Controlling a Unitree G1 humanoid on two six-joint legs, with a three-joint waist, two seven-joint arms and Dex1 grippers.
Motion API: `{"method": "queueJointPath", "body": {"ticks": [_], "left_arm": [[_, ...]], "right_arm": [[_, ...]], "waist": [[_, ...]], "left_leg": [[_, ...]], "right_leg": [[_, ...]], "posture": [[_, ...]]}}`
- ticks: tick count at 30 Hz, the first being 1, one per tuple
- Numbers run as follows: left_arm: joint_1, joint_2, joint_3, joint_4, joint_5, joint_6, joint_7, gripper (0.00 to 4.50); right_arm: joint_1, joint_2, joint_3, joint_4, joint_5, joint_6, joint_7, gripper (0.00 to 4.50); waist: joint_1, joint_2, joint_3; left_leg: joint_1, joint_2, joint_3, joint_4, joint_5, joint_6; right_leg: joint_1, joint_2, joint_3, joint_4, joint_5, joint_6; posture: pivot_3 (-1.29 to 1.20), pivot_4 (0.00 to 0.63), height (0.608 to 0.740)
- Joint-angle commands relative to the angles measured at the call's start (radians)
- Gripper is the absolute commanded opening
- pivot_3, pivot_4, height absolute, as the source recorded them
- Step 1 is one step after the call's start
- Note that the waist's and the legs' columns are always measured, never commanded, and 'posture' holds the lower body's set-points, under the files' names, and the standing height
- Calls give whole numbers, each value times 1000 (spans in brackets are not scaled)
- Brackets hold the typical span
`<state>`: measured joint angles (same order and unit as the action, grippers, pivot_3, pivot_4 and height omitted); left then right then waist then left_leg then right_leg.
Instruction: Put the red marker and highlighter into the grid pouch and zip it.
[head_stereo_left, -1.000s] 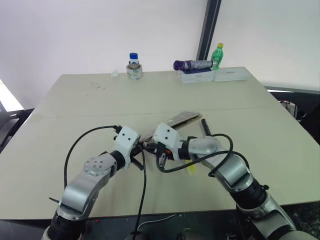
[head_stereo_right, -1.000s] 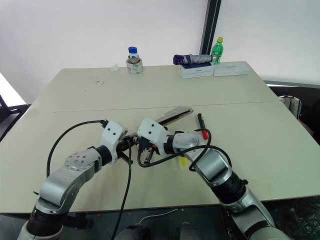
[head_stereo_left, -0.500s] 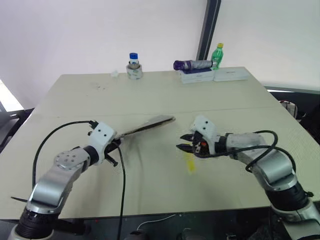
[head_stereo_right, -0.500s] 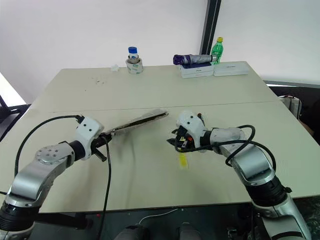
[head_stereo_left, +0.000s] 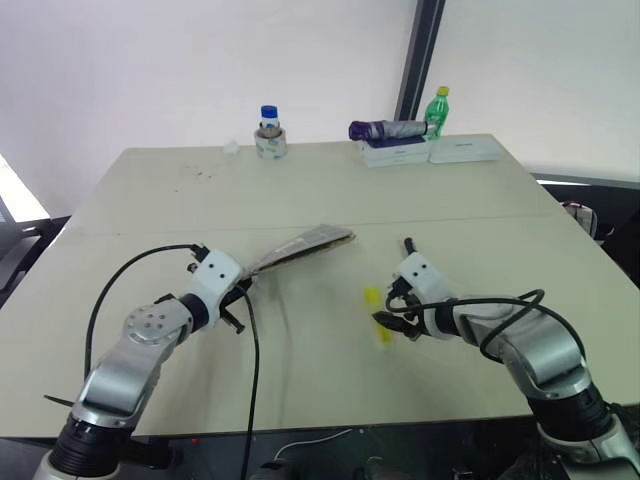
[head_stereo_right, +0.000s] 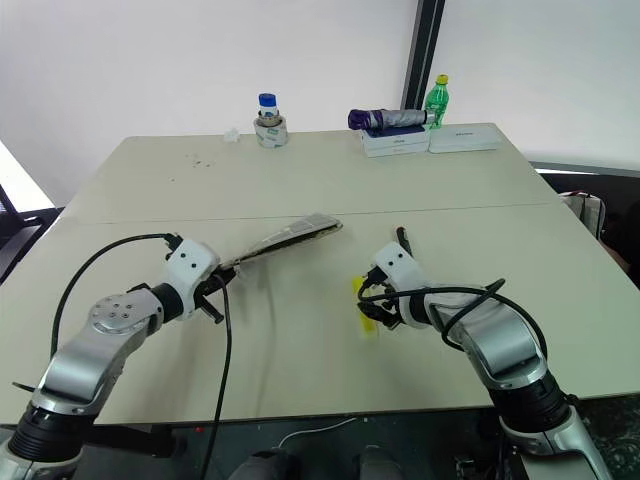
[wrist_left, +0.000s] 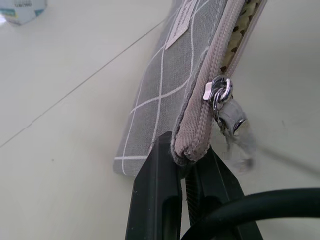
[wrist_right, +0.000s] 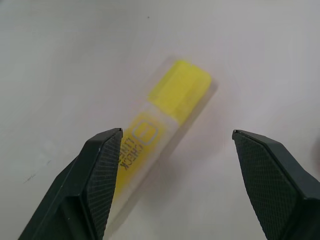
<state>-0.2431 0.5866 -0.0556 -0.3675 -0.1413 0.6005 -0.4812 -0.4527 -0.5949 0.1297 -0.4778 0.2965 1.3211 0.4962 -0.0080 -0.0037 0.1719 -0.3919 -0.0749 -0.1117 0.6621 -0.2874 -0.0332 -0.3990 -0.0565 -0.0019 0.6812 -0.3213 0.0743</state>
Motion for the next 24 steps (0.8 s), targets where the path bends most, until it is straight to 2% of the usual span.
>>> {"method": "queueJointPath", "body": {"ticks": [1, 7, 11, 14, 17, 18, 19, 21, 24], "left_arm": [[20, -8, -12, -13, 34, -43, 13, 0], [38, -6, -8, -4, 50, -66, -1, 0], [40, -10, -6, -6, 53, -69, -6, 0], [43, -10, -4, -9, 53, -70, -11, 0], [44, -9, -5, -11, 53, -69, -16, 0], [45, -8, -5, -12, 53, -69, -18, 0], [44, -7, -6, -11, 53, -68, -22, 0], [37, -6, -3, -3, 49, -68, -29, 0], [24, -4, -1, 10, 48, -68, -39, 0]], "right_arm": [[8, 34, -9, -48, 27, 125, -33, 3607], [-25, 112, -24, -53, 44, 219, -82, 3607], [-28, 107, 8, -41, 20, 228, -125, 3607], [-34, 80, 17, -37, 23, 225, -130, 2743], [-46, 55, 18, -33, 27, 214, -130, 1211], [-50, 49, 18, -33, 30, 210, -127, 842], [-56, 32, 24, -35, 34, 191, -116, 829], [-64, -60, 81, -62, 15, 35, -50, 829], [-64, -215, 151, -70, -72, -314, 75, 829]], "waist": [[0, 0, 0], [-1, 0, 0], [-2, 0, 0], [-2, 0, 0], [-1, 0, 0], [-2, 0, 0], [-2, 0, 0], [0, 0, 0], [-2, 0, 0]], "left_leg": [[0, 0, 0, 0, 0, 0], [0, 0, 0, 0, -1, 1], [0, 0, 0, 0, -1, 1], [0, 0, 0, 0, -1, 1], [0, 0, 0, 0, -1, 1], [0, 0, 0, 0, -1, 1], [0, 0, 0, 0, -1, 1], [0, 0, 0, 0, -1, 1], [0, -1, 0, 0, -2, 4]], "right_leg": [[0, 0, 0, 0, 0, 0], [0, 0, 0, 0, 0, 0], [0, 0, 0, 0, 0, 0], [0, 0, 0, 0, 0, 0], [0, 0, 0, 0, 0, 0], [0, 0, 0, 0, 0, 0], [0, 0, 0, 0, 0, 0], [0, 0, 0, 0, 0, 0], [0, 0, 0, 0, 0, 0]], "posture": [[0, 150, 740], [0, 150, 740], [0, 150, 740], [0, 150, 740], [0, 150, 740], [0, 150, 740], [0, 150, 740], [0, 150, 740], [0, 150, 740]]}}
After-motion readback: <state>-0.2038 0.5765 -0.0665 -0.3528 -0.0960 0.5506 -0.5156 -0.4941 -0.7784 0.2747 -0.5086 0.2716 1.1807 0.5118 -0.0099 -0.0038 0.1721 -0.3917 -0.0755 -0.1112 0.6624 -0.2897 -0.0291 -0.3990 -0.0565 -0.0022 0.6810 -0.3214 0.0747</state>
